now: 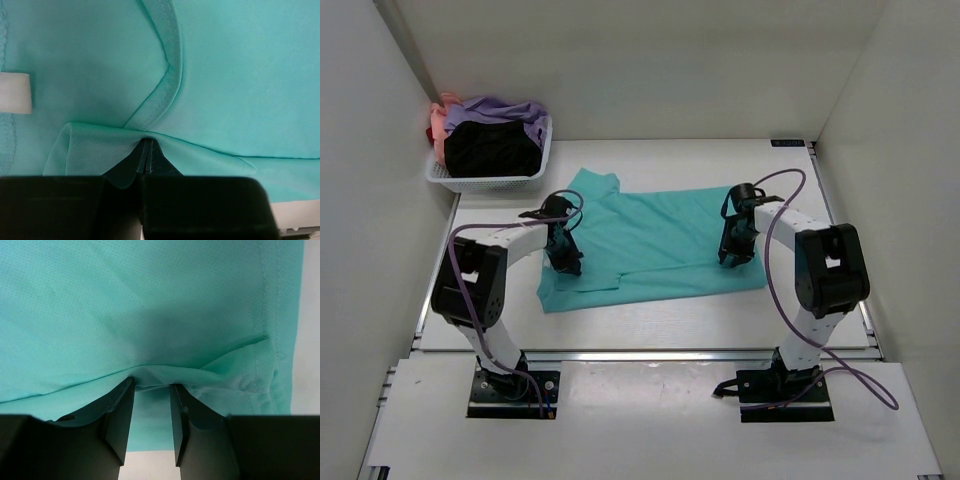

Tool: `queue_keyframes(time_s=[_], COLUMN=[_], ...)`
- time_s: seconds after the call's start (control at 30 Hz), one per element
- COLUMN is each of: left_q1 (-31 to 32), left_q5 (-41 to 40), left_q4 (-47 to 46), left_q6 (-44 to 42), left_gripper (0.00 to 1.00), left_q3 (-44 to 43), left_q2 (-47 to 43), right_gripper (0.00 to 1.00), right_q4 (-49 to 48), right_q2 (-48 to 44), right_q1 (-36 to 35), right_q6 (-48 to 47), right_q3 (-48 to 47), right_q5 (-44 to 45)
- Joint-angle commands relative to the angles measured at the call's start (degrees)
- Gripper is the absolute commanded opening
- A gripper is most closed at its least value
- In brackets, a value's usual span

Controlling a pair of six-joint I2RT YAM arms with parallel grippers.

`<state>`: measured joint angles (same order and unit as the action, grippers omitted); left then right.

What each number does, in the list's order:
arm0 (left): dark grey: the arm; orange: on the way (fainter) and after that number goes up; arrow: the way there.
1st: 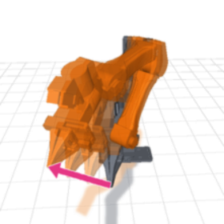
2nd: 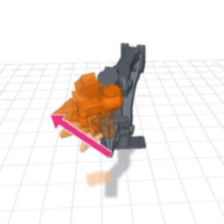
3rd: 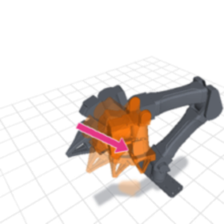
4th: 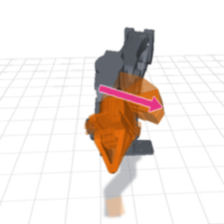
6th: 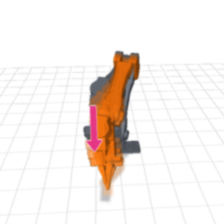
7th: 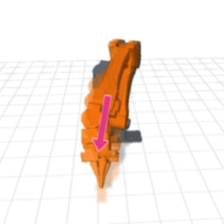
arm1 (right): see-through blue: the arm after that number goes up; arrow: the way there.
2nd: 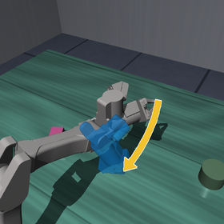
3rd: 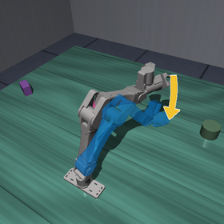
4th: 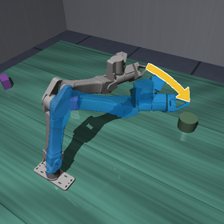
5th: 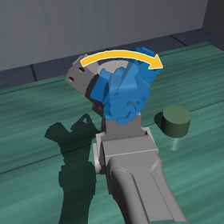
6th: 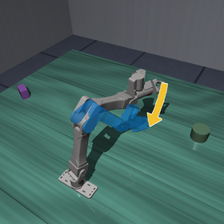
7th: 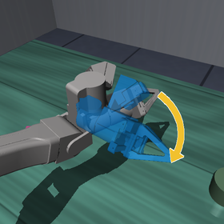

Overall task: Fold and stack the t-shirts
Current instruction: Fold the flattened tshirt in 1/3 of the way, then grap the side of the flattened tshirt furthest away from the robot with both arms

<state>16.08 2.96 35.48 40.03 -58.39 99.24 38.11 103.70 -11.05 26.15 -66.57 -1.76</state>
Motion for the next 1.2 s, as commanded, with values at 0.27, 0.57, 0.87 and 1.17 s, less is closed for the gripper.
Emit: queue_keyframes(time_s=[0.27, 0.57, 0.87, 1.17], left_q1=[-1.92, -3.16, -5.61, -3.42], left_q5=[0.29, -0.23, -0.77, -2.87], left_q4=[3.71, 5.74, 0.99, -0.25], left_q6=[0.66, 0.14, -5.05, -11.9], left_gripper=[0.12, 0.34, 0.5, 0.58], left_q3=[9.61, -7.86, -25.35, -46.52], left_q2=[-12.58, -12.51, 4.72, 22.64], right_gripper=[0.32, 0.33, 0.39, 0.39], right_q4=[7.68, 13.05, 8.92, 6.98], right_q2=[-10.88, -15.11, -2.03, 8.35], right_q1=[-0.55, 1.46, 6.13, 7.0], right_q6=[2.85, 1.01, -4.26, -4.71], right_q3=[9.09, -5.06, -20.43, -30.27], right_q5=[-0.26, 0.27, -1.05, -3.69])
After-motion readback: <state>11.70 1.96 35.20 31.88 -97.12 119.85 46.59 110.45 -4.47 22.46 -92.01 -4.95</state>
